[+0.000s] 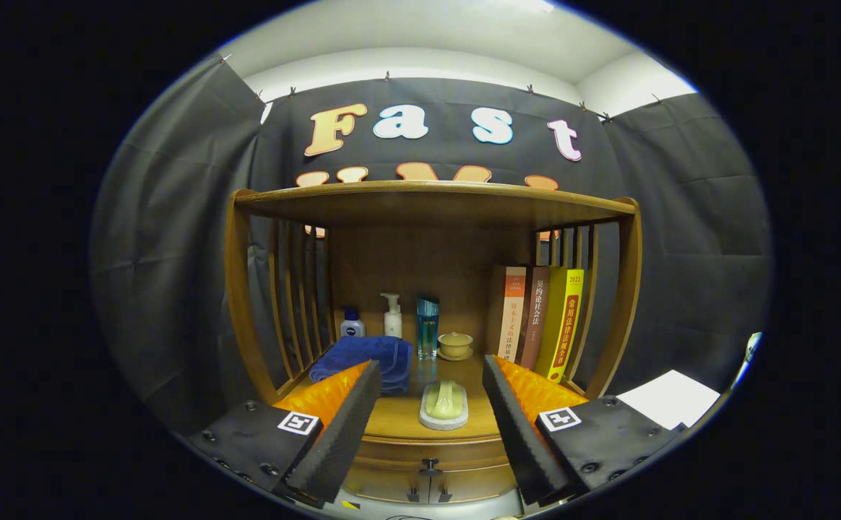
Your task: Pull open the drawer, take out the items inside it, and place them on the countertop above the cabinet.
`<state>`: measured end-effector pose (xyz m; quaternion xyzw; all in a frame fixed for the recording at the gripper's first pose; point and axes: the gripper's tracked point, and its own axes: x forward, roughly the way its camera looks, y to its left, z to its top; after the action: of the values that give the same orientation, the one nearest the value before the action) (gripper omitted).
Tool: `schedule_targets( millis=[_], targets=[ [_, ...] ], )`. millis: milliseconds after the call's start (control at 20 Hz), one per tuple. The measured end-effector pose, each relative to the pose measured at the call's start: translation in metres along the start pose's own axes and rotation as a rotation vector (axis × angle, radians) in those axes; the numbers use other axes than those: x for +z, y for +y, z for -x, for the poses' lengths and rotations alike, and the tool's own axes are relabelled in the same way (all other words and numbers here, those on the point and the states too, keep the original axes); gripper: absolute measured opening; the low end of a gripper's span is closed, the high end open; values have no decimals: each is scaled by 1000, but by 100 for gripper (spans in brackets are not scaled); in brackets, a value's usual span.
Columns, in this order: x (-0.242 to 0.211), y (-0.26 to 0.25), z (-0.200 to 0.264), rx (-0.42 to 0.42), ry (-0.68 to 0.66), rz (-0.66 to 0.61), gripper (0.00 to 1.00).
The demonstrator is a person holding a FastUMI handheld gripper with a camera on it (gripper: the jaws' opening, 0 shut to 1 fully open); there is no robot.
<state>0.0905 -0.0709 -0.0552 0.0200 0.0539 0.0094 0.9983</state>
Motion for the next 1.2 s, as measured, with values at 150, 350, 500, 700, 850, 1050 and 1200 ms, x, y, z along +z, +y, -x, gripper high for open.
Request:
schedule_targets(
  millis=[150,350,500,700,850,1050,1200],
  targets=[
    [4,5,0,6,-3,3,95],
    [6,8,-1,12,-5,7,95],
    [4,11,0,20,-6,-9,95],
    [-1,8,0,17,4,-18,95],
    [0,9,2,21,4,-17,95],
    [3,7,2,19,-1,-12,95],
    [7,9,3,22,-7,-8,95]
  ],
)
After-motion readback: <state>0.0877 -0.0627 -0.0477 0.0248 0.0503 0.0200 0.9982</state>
